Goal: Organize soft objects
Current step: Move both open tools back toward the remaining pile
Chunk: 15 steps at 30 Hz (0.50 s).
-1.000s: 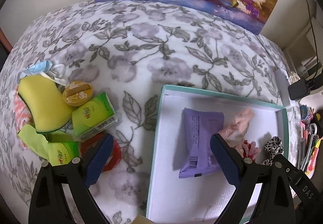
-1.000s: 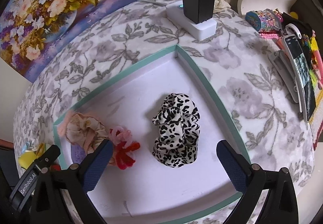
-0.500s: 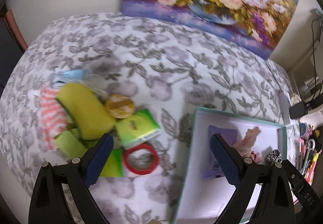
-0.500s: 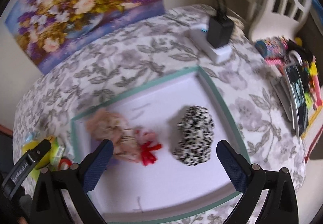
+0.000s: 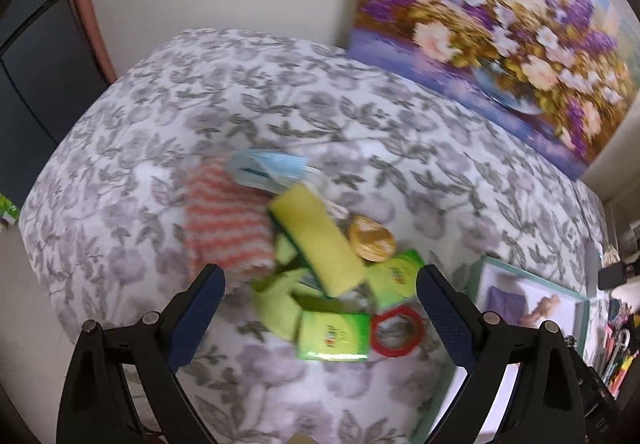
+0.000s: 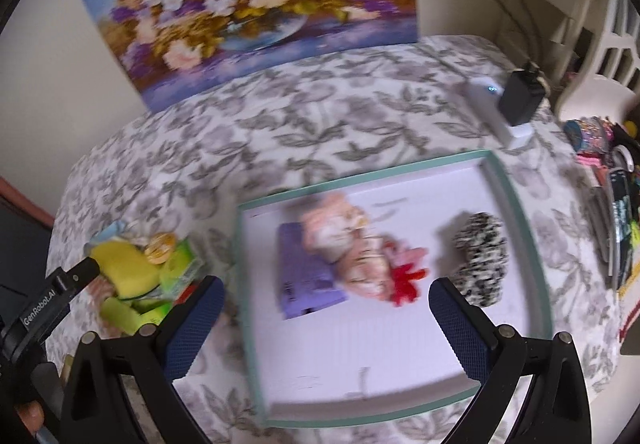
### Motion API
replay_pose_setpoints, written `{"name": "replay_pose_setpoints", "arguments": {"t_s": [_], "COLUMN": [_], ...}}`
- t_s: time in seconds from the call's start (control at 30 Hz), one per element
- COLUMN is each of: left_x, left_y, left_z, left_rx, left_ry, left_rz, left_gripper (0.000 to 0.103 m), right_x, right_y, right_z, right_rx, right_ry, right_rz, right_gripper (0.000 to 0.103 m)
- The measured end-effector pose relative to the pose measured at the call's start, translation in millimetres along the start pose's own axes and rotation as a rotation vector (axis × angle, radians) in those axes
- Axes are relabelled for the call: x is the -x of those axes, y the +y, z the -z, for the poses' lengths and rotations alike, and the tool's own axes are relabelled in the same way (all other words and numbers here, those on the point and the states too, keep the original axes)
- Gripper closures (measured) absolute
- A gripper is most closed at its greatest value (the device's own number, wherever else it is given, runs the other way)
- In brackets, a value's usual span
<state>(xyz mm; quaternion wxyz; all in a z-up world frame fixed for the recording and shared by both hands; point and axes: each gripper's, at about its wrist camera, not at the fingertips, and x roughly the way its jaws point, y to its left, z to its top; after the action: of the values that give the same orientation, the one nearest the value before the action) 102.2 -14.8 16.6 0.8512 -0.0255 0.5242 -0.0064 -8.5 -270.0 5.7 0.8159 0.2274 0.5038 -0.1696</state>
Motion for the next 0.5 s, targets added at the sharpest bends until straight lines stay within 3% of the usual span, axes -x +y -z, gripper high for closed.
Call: {"name": "replay_pose_setpoints", "arguments": {"t_s": [0.33, 0.5], "left_x": [5, -5], "left_y": [49, 70], "left_z": [-9, -8], "left_rx": [0.079, 0.128], "left_ry": [-0.021, 0.011], "left_rz": [-0.005, 0.001], "left_gripper": [0.006, 0.006], "right_x": [-20, -36], "right_y": [64, 91], "right_z": [12, 21], "right_rx": [0.085, 0.125], "right_ry": [0.052, 0.096], "right_rz": [-0.087, -0.117], "right_gripper": [0.000, 0.000]}}
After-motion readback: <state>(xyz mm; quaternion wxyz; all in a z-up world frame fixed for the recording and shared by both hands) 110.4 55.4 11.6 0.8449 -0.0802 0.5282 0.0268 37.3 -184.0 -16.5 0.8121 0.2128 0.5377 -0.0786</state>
